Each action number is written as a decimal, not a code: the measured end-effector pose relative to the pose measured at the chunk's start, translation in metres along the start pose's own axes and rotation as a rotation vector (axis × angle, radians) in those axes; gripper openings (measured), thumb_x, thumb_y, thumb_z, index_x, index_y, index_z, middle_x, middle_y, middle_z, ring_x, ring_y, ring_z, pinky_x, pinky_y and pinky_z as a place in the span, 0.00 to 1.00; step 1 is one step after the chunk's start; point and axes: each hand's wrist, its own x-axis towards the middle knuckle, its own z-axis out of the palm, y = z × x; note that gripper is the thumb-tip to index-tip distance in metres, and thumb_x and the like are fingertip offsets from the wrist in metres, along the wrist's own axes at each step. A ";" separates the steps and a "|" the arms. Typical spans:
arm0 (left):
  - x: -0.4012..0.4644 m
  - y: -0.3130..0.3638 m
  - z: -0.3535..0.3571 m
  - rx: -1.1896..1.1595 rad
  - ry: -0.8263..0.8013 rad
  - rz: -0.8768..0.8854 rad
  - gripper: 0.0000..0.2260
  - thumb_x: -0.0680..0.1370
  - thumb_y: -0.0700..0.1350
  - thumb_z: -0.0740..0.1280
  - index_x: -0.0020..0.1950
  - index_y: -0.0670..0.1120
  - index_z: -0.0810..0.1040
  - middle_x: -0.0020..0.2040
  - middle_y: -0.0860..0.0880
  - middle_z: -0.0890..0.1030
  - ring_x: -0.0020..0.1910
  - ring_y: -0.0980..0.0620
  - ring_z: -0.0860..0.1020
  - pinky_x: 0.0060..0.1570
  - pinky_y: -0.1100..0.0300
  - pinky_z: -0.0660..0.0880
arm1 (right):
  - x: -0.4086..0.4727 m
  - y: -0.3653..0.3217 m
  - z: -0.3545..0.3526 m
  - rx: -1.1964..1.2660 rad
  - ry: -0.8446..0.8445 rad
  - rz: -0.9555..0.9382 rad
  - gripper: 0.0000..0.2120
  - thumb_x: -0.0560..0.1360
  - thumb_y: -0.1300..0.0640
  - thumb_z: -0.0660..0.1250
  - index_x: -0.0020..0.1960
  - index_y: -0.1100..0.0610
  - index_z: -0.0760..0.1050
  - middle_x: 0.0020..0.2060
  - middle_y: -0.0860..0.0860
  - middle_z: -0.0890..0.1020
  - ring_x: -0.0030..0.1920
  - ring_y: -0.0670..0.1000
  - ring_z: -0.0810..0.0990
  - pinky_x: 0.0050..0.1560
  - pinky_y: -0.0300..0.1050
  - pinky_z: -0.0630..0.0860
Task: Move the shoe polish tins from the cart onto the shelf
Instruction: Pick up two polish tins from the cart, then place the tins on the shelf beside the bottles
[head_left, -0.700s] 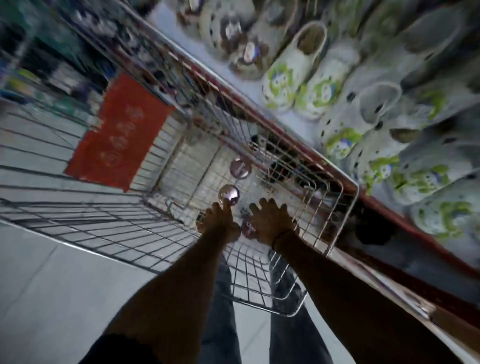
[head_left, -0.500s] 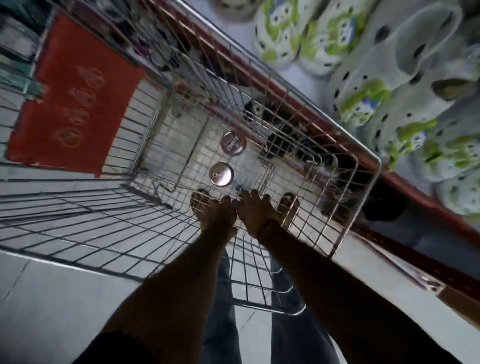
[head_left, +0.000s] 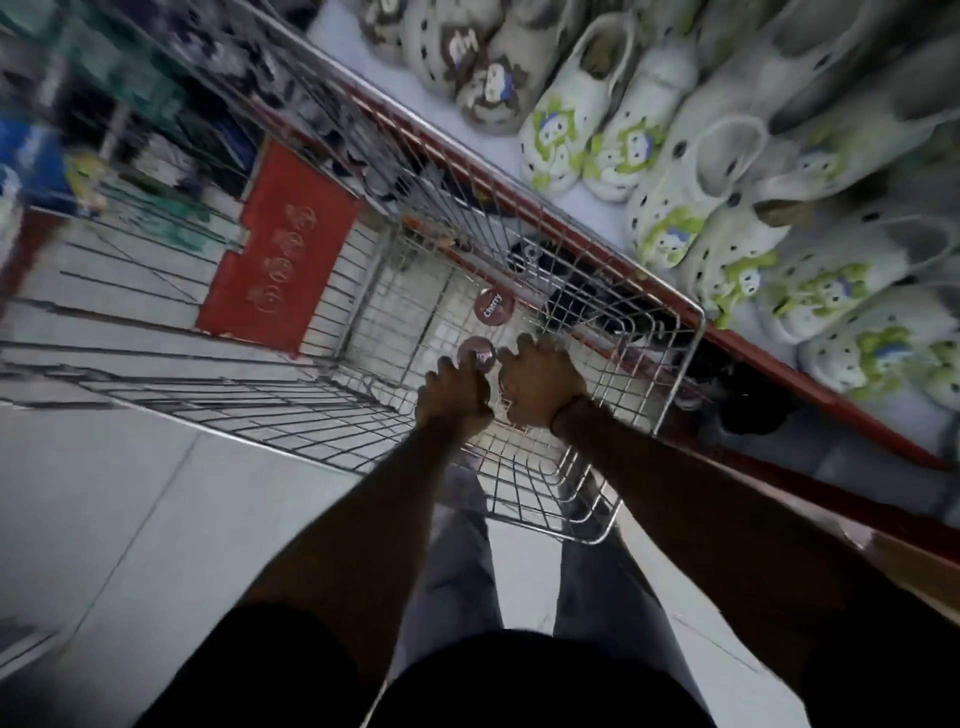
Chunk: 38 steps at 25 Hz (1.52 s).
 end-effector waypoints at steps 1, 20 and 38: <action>-0.013 0.001 -0.023 -0.013 0.055 0.038 0.36 0.71 0.48 0.75 0.75 0.45 0.63 0.65 0.37 0.72 0.62 0.31 0.76 0.59 0.40 0.78 | -0.008 -0.001 -0.025 0.027 0.060 -0.001 0.39 0.65 0.45 0.76 0.72 0.52 0.66 0.67 0.59 0.71 0.66 0.66 0.71 0.58 0.62 0.78; -0.163 0.225 -0.366 -0.273 0.859 0.786 0.33 0.63 0.57 0.74 0.66 0.48 0.80 0.59 0.45 0.79 0.56 0.45 0.80 0.56 0.53 0.81 | -0.246 0.123 -0.402 0.271 1.072 0.246 0.33 0.57 0.32 0.71 0.51 0.55 0.73 0.43 0.52 0.83 0.43 0.58 0.81 0.43 0.48 0.76; -0.060 0.402 -0.385 -0.082 0.650 0.731 0.16 0.72 0.46 0.76 0.56 0.39 0.83 0.55 0.37 0.84 0.54 0.37 0.83 0.53 0.50 0.79 | -0.188 0.275 -0.424 0.005 0.728 0.502 0.15 0.78 0.46 0.65 0.59 0.51 0.81 0.57 0.55 0.85 0.62 0.60 0.80 0.72 0.57 0.67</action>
